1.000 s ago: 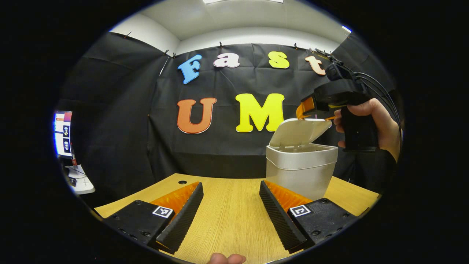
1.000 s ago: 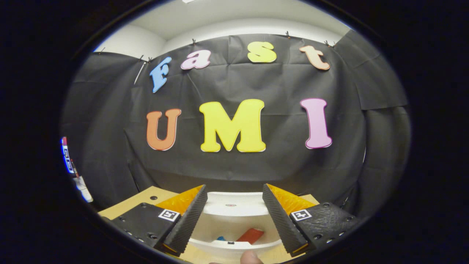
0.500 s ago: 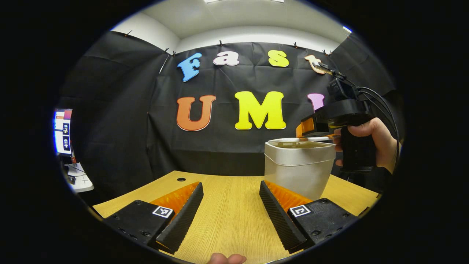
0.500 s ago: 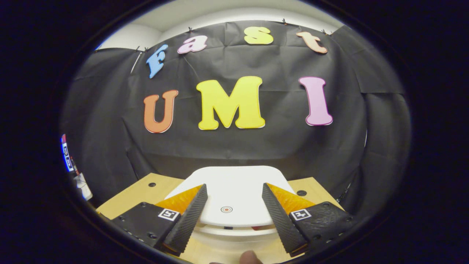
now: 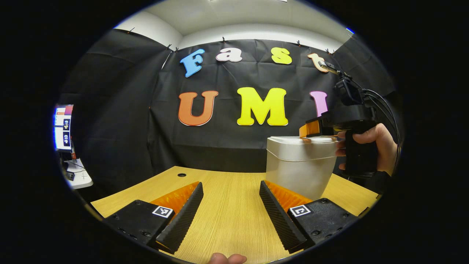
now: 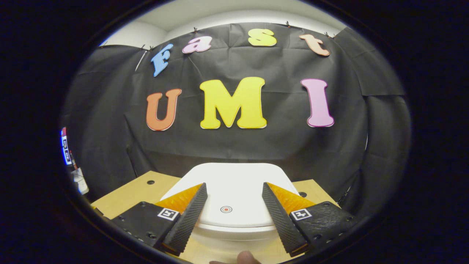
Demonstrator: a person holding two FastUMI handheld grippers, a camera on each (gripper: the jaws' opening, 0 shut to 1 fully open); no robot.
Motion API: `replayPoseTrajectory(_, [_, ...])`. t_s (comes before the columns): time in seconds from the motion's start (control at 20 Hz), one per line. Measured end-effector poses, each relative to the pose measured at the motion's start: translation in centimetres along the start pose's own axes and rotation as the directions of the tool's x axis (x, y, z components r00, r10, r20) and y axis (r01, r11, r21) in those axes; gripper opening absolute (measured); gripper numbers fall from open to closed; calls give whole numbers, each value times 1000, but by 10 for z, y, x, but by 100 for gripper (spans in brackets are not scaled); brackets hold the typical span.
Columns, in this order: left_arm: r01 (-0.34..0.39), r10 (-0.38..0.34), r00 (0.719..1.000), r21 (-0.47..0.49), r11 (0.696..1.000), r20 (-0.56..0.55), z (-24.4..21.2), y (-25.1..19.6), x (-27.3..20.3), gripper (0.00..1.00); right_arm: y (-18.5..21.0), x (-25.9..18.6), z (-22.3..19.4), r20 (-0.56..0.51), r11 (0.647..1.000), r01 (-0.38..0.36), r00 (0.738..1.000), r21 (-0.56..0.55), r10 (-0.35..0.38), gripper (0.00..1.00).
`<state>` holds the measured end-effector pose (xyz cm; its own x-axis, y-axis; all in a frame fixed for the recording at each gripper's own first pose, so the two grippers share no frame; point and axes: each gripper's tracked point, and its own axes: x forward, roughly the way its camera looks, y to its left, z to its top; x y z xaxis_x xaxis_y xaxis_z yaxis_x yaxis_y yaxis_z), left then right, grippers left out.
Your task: Press the lid of the desktop garbage bin to open it, pick up the crumpled paper on the desktop and throw it into the bin, then pick up the pop can on the desktop and drop it into the bin, and finally close the garbage bin lid.
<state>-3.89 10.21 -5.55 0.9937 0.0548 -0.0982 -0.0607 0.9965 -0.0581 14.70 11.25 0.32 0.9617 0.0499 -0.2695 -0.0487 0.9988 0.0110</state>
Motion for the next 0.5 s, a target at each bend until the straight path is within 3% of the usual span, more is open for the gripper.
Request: replayPoseTrajectory(0.5, [0, 0, 1000, 2, 1000, 9, 2, -6, -1, 99, 0, 0, -7, 113, 999, 1, 994, -43, 3, 96])
